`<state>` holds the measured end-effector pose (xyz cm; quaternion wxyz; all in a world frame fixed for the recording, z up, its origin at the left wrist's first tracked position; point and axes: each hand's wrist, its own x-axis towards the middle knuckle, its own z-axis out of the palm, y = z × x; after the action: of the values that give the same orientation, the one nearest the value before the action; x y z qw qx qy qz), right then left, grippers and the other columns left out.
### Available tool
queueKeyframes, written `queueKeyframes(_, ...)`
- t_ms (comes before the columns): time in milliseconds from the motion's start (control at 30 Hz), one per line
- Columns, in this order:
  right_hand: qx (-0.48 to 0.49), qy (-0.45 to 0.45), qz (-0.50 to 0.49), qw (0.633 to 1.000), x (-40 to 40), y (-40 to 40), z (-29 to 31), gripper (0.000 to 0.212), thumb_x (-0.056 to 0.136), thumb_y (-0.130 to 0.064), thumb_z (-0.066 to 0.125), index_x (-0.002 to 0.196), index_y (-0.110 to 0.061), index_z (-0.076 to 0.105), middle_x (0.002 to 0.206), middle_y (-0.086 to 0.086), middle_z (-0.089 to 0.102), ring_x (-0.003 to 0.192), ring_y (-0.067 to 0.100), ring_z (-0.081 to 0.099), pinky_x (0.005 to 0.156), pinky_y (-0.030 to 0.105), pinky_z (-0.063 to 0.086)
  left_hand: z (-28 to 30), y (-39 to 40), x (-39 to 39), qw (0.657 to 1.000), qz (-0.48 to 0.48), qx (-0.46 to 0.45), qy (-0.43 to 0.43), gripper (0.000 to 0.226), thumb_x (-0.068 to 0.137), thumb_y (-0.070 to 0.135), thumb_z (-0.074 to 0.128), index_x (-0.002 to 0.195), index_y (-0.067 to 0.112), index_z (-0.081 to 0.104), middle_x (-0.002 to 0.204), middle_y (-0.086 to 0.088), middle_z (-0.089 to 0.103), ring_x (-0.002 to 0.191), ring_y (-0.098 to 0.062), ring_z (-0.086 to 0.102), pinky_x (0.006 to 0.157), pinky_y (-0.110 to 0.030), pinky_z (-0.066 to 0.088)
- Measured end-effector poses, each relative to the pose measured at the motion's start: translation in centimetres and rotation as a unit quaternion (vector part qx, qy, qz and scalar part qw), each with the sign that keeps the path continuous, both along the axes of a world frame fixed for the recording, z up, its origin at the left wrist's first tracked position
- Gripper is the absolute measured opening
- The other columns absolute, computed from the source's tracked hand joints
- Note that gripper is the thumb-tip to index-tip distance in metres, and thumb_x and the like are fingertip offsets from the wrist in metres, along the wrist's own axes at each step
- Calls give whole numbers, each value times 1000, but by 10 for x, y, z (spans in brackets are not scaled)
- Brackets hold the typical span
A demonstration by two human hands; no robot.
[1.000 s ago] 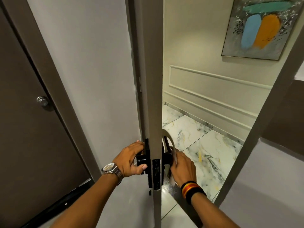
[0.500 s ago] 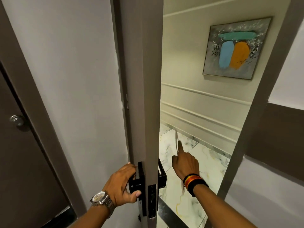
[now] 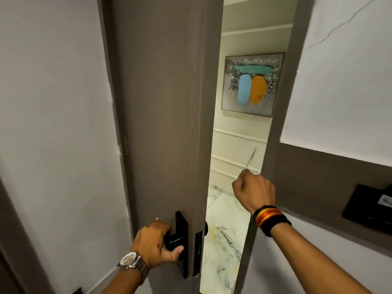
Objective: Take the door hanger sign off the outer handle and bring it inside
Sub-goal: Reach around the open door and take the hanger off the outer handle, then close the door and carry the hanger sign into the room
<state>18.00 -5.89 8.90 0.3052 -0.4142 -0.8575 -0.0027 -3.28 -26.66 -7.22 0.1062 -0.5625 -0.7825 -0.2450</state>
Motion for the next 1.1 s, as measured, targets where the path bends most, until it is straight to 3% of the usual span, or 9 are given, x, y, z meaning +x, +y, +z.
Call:
queueKeyframes(133, 15, -61, -10, 998, 20, 6, 19, 42, 88, -55, 53, 69, -18, 62, 60, -1, 61, 59, 27, 63, 61, 34, 55, 13, 27, 24, 999, 37, -36, -13, 63, 65, 87, 47, 71, 24, 52, 70, 10, 50, 62, -16, 51, 57, -28, 44)
queueKeyframes(233, 20, -87, -11, 996, 34, 9, 30, 34, 94, -45, 58, 80, -16, 65, 77, 4, 69, 69, 26, 66, 67, 40, 59, 19, 47, 38, 997, 56, -47, -27, 71, 65, 89, 44, 78, 21, 61, 73, 9, 58, 65, -16, 55, 58, -30, 47)
queueKeyframes(333, 44, -106, -46, 992, 45, 12, 45, 35, 98, -43, 57, 84, -12, 61, 77, 7, 66, 68, 26, 64, 65, 38, 58, 23, 67, 48, 996, 61, -48, -40, 75, 65, 91, 41, 80, 21, 62, 78, 6, 65, 70, -18, 60, 63, -33, 53)
queueKeyframes(500, 72, -137, -132, 979, 66, 24, 76, 45, 89, -55, 64, 75, -13, 58, 71, 5, 63, 63, 24, 60, 57, 31, 50, 27, 97, 59, 996, 57, -42, -50, 78, 65, 94, 37, 76, 20, 60, 72, 5, 65, 66, -18, 60, 60, -31, 49)
queueKeyframes(567, 75, -174, -161, 969, 72, 31, 88, 43, 84, -56, 70, 75, -14, 62, 72, 4, 64, 67, 23, 61, 59, 31, 48, 28, 109, 62, 997, 59, -41, -40, 79, 65, 96, 33, 75, 21, 57, 75, 4, 66, 74, -21, 67, 68, -34, 56)
queueKeyframes(667, 73, -210, -195, 955, 75, 41, 102, 43, 79, -51, 79, 93, -11, 70, 90, 6, 67, 79, 25, 66, 65, 33, 52, 28, 131, 67, 997, 61, -46, -21, 82, 66, 97, 30, 88, 24, 62, 82, 2, 70, 87, -24, 71, 78, -36, 57)
queueKeyframes(833, 81, -212, -214, 950, 67, 47, 102, 67, 71, -51, 84, 111, 0, 66, 88, 8, 64, 70, 27, 63, 63, 34, 57, 32, 165, 73, 996, 67, -43, -34, 88, 67, 97, 26, 93, 22, 63, 78, 2, 71, 82, -23, 72, 69, -32, 55)
queueKeyframes(967, 68, -201, -200, 957, 70, 49, 102, 51, 71, -53, 84, 80, -8, 62, 83, 5, 51, 62, 23, 52, 59, 32, 51, 33, 187, 80, 994, 75, -47, -71, 93, 65, 97, 22, 89, 17, 65, 79, -3, 74, 86, -30, 73, 88, -39, 56)
queueKeyframes(1100, 72, -186, -197, 960, 72, 53, 99, 51, 73, -54, 83, 83, -9, 61, 78, 4, 52, 60, 23, 51, 56, 30, 48, 34, 203, 86, 988, 79, -62, -115, 91, 69, 95, 26, 86, 14, 66, 73, -2, 69, 85, -31, 73, 91, -45, 58)
